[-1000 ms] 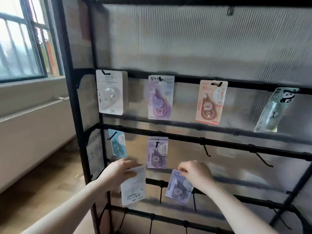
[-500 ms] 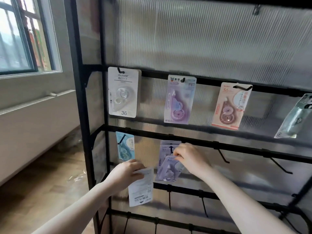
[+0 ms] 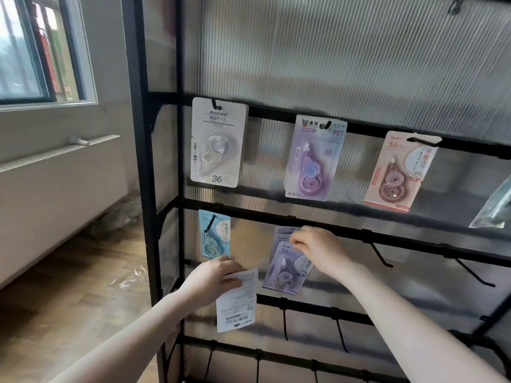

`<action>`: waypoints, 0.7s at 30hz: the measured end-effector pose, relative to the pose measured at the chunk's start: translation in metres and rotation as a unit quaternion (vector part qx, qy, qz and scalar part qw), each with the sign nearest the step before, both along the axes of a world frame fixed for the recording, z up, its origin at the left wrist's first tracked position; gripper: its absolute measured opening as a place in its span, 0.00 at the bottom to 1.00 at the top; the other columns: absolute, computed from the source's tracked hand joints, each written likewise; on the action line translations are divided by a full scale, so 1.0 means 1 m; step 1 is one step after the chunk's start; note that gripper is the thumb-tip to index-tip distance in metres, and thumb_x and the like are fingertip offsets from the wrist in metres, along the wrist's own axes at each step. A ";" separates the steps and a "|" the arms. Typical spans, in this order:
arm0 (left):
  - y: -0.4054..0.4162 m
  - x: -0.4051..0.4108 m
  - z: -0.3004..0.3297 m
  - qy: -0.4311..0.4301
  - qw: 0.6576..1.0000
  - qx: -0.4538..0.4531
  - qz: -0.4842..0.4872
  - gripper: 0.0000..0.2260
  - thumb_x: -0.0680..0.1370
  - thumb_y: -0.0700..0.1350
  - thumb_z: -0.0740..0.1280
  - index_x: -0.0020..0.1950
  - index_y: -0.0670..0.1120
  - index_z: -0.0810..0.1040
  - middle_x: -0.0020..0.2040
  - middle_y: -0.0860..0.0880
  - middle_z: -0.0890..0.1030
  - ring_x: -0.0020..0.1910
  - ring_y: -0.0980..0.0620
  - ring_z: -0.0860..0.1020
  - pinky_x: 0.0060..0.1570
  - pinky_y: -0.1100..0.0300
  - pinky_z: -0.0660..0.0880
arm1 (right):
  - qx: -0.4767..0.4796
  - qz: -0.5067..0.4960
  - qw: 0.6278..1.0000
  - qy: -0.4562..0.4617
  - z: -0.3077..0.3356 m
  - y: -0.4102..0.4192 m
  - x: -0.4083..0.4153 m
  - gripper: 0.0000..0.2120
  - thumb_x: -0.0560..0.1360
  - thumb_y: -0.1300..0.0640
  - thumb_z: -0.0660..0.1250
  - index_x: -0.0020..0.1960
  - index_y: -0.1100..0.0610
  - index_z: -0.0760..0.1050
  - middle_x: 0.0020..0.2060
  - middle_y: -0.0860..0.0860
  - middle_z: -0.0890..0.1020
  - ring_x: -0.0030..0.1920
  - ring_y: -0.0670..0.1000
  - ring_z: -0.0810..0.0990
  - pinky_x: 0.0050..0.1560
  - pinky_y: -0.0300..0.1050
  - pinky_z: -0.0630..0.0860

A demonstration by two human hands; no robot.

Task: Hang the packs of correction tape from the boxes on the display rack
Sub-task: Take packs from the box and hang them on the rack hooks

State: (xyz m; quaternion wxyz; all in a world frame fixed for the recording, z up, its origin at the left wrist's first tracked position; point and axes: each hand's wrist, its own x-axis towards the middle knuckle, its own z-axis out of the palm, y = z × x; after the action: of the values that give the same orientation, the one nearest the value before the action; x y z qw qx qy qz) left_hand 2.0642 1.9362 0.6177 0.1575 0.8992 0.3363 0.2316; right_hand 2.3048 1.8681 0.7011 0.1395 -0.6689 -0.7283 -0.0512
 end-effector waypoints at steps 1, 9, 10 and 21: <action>-0.001 0.000 0.000 0.000 1.000 0.000 -0.001 0.10 0.76 0.50 0.66 0.55 0.48 0.78 0.44 0.57 0.71 0.44 0.54 0.73 0.39 0.66 0.68 | -0.012 0.001 1.000 0.015 0.001 0.001 0.002 0.07 0.78 0.58 0.62 0.50 0.57 0.79 0.44 0.50 0.77 0.46 0.52 0.75 0.46 0.47 0.72; -0.001 -0.004 0.000 0.009 1.000 0.007 0.004 0.09 0.76 0.50 0.66 0.55 0.50 0.77 0.47 0.54 0.74 0.46 0.54 0.74 0.42 0.62 0.71 | -0.076 0.001 0.996 0.047 0.008 0.011 0.012 0.07 0.77 0.58 0.62 0.49 0.54 0.79 0.42 0.46 0.78 0.44 0.48 0.75 0.48 0.47 0.72; 0.000 -0.005 0.000 0.011 1.000 0.006 0.005 0.09 0.76 0.51 0.66 0.54 0.51 0.77 0.47 0.54 0.75 0.46 0.55 0.74 0.43 0.62 0.72 | -0.080 0.002 0.996 0.048 0.009 0.013 0.012 0.08 0.77 0.59 0.62 0.49 0.54 0.80 0.42 0.46 0.79 0.44 0.48 0.76 0.48 0.47 0.73; 0.002 -0.013 -0.006 0.021 1.000 0.002 0.012 0.10 0.76 0.51 0.67 0.55 0.50 0.77 0.47 0.57 0.71 0.45 0.57 0.72 0.43 0.64 0.71 | -0.030 -0.025 0.999 0.026 -0.008 0.033 0.011 0.10 0.79 0.58 0.60 0.52 0.55 0.80 0.47 0.51 0.80 0.48 0.52 0.77 0.45 0.46 0.73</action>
State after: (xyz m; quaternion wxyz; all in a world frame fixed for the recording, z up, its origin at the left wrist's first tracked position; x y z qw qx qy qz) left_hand 2.0515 1.9380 0.6121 0.1458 0.9001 0.3496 0.2154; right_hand 2.3161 1.9007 0.6935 0.1368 -0.6917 -0.7090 -0.0156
